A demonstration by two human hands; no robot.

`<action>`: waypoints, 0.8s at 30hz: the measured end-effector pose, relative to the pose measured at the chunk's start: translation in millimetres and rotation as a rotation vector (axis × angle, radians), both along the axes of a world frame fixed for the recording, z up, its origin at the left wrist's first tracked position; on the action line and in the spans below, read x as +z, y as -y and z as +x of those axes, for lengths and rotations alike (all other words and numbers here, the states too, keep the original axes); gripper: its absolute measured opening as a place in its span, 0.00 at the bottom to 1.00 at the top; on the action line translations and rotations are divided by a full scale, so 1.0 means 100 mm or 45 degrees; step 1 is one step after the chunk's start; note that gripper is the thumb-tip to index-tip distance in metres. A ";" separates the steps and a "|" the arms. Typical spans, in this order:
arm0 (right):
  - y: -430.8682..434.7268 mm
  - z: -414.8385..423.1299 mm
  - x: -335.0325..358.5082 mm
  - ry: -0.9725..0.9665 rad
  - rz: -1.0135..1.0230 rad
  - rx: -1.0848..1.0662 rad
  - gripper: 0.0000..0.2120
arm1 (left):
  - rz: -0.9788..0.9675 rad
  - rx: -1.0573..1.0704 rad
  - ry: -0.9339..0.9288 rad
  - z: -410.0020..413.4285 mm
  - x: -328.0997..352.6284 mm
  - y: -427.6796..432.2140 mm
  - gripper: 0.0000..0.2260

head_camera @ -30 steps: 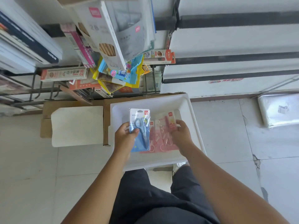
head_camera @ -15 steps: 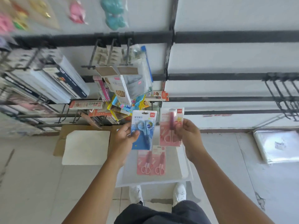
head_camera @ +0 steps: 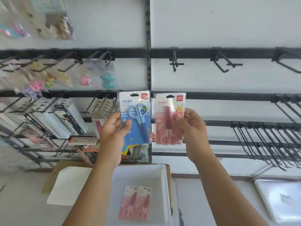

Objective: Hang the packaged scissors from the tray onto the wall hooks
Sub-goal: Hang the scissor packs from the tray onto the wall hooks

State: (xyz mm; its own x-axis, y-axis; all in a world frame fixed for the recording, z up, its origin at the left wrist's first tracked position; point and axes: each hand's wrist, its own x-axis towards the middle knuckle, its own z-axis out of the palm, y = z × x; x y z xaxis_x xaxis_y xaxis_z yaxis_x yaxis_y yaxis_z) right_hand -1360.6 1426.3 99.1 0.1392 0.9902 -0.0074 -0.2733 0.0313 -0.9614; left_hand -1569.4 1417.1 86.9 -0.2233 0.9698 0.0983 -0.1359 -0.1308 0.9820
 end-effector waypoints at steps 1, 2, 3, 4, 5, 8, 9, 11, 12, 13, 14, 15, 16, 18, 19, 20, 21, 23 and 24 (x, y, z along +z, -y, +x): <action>0.00 0.01 0.11 -0.015 0.025 -0.011 0.06 | 0.047 -0.011 0.001 0.01 0.13 -0.02 0.12; 0.00 0.02 0.23 -0.028 0.056 -0.014 0.05 | 0.084 -0.021 0.007 0.02 0.25 -0.05 0.12; -0.01 0.03 0.35 -0.035 0.093 -0.013 0.04 | 0.117 -0.030 0.015 0.03 0.37 -0.08 0.12; -0.02 0.03 0.48 -0.037 0.132 -0.013 0.04 | 0.148 -0.036 0.023 0.02 0.48 -0.12 0.12; -0.04 0.03 0.61 -0.042 0.172 -0.023 0.03 | 0.179 -0.041 0.025 0.02 0.59 -0.16 0.12; -0.09 0.01 0.96 -0.078 0.267 -0.083 0.04 | 0.268 -0.055 0.054 -0.02 0.89 -0.28 0.20; -0.10 0.01 1.06 -0.083 0.299 -0.107 0.05 | 0.302 -0.057 0.053 -0.03 0.99 -0.32 0.20; -0.14 0.01 1.25 -0.088 0.358 -0.155 0.06 | 0.349 -0.066 0.054 -0.01 1.16 -0.39 0.17; -0.16 0.01 1.33 -0.090 0.383 -0.173 0.06 | 0.367 -0.074 0.060 0.01 1.24 -0.42 0.16; -0.17 0.02 1.40 -0.092 0.409 -0.180 0.05 | 0.390 -0.088 0.067 0.03 1.31 -0.44 0.15; -0.18 0.03 1.46 -0.095 0.433 -0.177 0.04 | 0.412 -0.096 0.075 0.06 1.37 -0.46 0.14; -0.19 0.04 1.51 -0.099 0.453 -0.172 0.03 | 0.426 -0.097 0.084 0.10 1.42 -0.48 0.13; -0.19 0.06 1.56 -0.103 0.472 -0.166 0.03 | 0.446 -0.095 0.097 0.14 1.47 -0.49 0.12; -0.19 0.12 1.67 -0.112 0.497 -0.161 0.04 | 0.485 -0.093 0.117 0.25 1.55 -0.50 0.13; -0.18 0.16 1.72 -0.107 0.505 -0.159 0.04 | 0.500 -0.087 0.116 0.31 1.59 -0.50 0.13; -0.18 0.21 1.78 -0.094 0.517 -0.157 0.04 | 0.518 -0.078 0.112 0.37 1.64 -0.50 0.13; -0.18 0.27 1.83 -0.075 0.529 -0.158 0.04 | 0.533 -0.067 0.109 0.42 1.68 -0.51 0.13; -0.17 0.42 1.92 -0.045 0.555 -0.162 0.04 | 0.549 -0.035 0.122 0.52 1.77 -0.53 0.14; -0.17 0.48 1.97 -0.044 0.567 -0.165 0.04 | 0.552 -0.019 0.132 0.58 1.81 -0.55 0.16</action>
